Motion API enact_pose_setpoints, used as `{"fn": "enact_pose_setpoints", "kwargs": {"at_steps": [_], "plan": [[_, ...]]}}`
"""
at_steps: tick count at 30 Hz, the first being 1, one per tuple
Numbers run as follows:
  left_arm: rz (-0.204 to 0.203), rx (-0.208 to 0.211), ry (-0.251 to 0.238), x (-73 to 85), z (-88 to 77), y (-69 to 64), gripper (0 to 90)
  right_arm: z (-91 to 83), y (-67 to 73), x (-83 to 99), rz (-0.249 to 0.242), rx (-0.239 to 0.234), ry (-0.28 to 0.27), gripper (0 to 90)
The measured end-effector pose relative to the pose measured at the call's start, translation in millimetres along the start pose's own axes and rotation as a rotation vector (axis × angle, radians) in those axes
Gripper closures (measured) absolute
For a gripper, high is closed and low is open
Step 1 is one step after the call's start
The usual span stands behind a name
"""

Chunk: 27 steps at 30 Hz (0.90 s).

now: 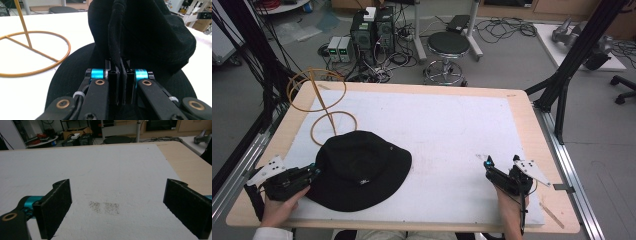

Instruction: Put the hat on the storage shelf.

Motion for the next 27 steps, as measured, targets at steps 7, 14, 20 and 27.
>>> {"fn": "enact_pose_setpoints", "kwargs": {"at_steps": [7, 14, 20, 27], "plan": [[-0.013, 0.016, -0.024, -1.7, -2.0, 0.0, 86.9, -0.1, 0.2, -0.1, 0.002, -0.003, -0.001, 7.3], [-0.011, 0.026, -0.059, -7.6, -0.5, -3.6, 86.8, 0.0, 0.0, 0.1, 0.001, -0.003, 0.002, 7.3], [0.004, 0.025, -0.094, -15.1, -1.6, -7.0, 86.8, 0.1, -0.4, 0.0, 0.001, -0.001, 0.002, 7.3], [-0.002, 0.035, -0.135, -21.9, -2.1, -8.8, 86.8, 0.4, -0.3, 0.0, 0.001, 0.000, 0.001, 7.3]]}}
Point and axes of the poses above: each handheld gripper's, and its own axes: z roughly forward along the jaws, x roughly out of its underside, y roughly to its left, the point moved 6 cm from there along z, roughly forward along the jaws, and after that the axes turned 15 degrees about z, right-handed, at the moved point
